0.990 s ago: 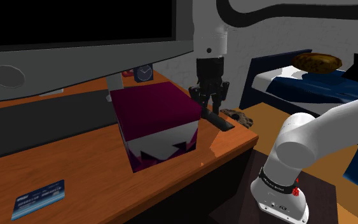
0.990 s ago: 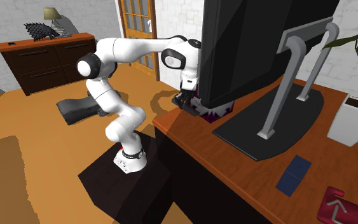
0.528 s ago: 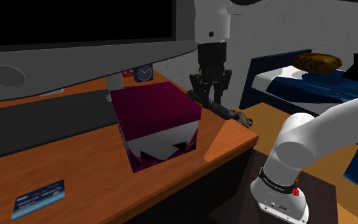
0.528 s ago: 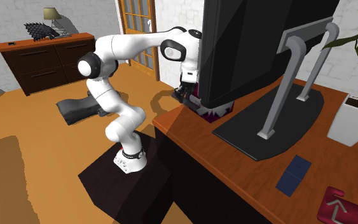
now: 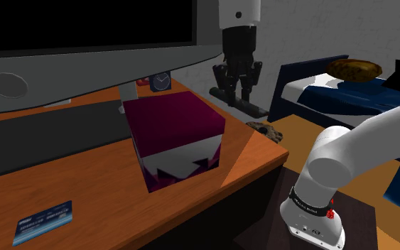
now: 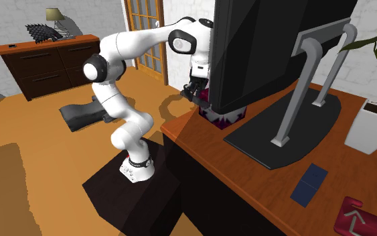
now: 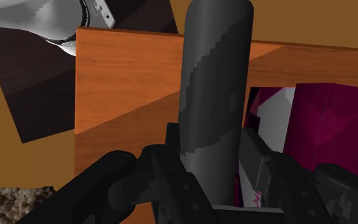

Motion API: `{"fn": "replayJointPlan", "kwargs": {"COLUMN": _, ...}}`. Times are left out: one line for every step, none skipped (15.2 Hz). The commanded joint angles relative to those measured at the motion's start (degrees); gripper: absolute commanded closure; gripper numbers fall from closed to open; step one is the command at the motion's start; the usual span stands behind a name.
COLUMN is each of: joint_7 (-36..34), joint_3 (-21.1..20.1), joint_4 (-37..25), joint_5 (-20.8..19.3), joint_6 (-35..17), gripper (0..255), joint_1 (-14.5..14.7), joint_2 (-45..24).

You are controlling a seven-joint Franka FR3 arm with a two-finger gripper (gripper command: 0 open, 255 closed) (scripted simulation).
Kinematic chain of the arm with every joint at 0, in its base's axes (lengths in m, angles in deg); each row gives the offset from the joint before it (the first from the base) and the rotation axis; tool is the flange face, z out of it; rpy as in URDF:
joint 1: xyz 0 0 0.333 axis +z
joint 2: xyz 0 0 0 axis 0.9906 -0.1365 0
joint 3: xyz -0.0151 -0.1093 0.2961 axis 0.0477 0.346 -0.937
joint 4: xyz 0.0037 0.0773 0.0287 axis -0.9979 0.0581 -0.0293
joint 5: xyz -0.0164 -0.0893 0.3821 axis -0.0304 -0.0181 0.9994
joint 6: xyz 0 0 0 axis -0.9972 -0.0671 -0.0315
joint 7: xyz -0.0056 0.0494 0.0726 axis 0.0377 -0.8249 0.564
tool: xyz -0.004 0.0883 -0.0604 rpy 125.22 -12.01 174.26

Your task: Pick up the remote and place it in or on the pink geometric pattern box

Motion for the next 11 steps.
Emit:
{"fn": "replayJointPlan", "kwargs": {"joint_7": -0.51, "joint_3": 0.13, "joint_4": -2.32, "joint_5": -0.08, "joint_6": 1.53, "gripper": 255, "joint_1": -0.07, "joint_2": -0.75}}
{"fn": "replayJointPlan", "kwargs": {"joint_7": -0.71, "joint_3": 0.20, "joint_4": -3.38, "joint_5": -0.14, "joint_6": 2.20, "gripper": 255, "joint_1": -0.11, "joint_2": -1.13}}
{"fn": "replayJointPlan", "kwargs": {"joint_7": -0.91, "joint_3": 0.27, "joint_4": -4.45, "joint_5": -0.20, "joint_6": 2.88, "gripper": 255, "joint_1": -0.15, "joint_2": -1.51}}
{"fn": "replayJointPlan", "kwargs": {"joint_7": -1.11, "joint_3": 0.34, "joint_4": -5.54, "joint_5": -0.25, "joint_6": 3.55, "gripper": 255, "joint_1": -0.19, "joint_2": -1.91}}
{"fn": "replayJointPlan", "kwargs": {"joint_7": -1.32, "joint_3": 0.40, "joint_4": -6.64, "joint_5": -0.29, "joint_6": 4.23, "gripper": 255, "joint_1": -0.23, "joint_2": -2.32}}
{"fn": "replayJointPlan", "kwargs": {"joint_7": -1.54, "joint_3": 0.45, "joint_4": -7.75, "joint_5": -0.34, "joint_6": 4.91, "gripper": 255, "joint_1": -0.27, "joint_2": -2.74}}
{"fn": "replayJointPlan", "kwargs": {"joint_7": -1.76, "joint_3": 0.51, "joint_4": -8.88, "joint_5": -0.38, "joint_6": 5.59, "gripper": 255, "joint_1": -0.31, "joint_2": -3.17}}
{"fn": "replayJointPlan", "kwargs": {"joint_7": -1.98, "joint_3": 0.55, "joint_4": -10.02, "joint_5": -0.42, "joint_6": 6.28, "gripper": 255, "joint_1": -0.35, "joint_2": -3.62}}
{"fn": "replayJointPlan", "kwargs": {"joint_7": -2.22, "joint_3": 0.60, "joint_4": -11.19, "joint_5": -0.45, "joint_6": 6.97, "gripper": 255, "joint_1": -0.39, "joint_2": -4.07}}
{"fn": "replayJointPlan", "kwargs": {"joint_7": -2.45, "joint_3": 0.63, "joint_4": -12.36, "joint_5": -0.48, "joint_6": 7.66, "gripper": 255, "joint_1": -0.43, "joint_2": -4.54}}
{"fn": "replayJointPlan", "kwargs": {"joint_7": -2.70, "joint_3": 0.67, "joint_4": -13.56, "joint_5": -0.51, "joint_6": 8.36, "gripper": 255, "joint_1": -0.46, "joint_2": -5.03}}
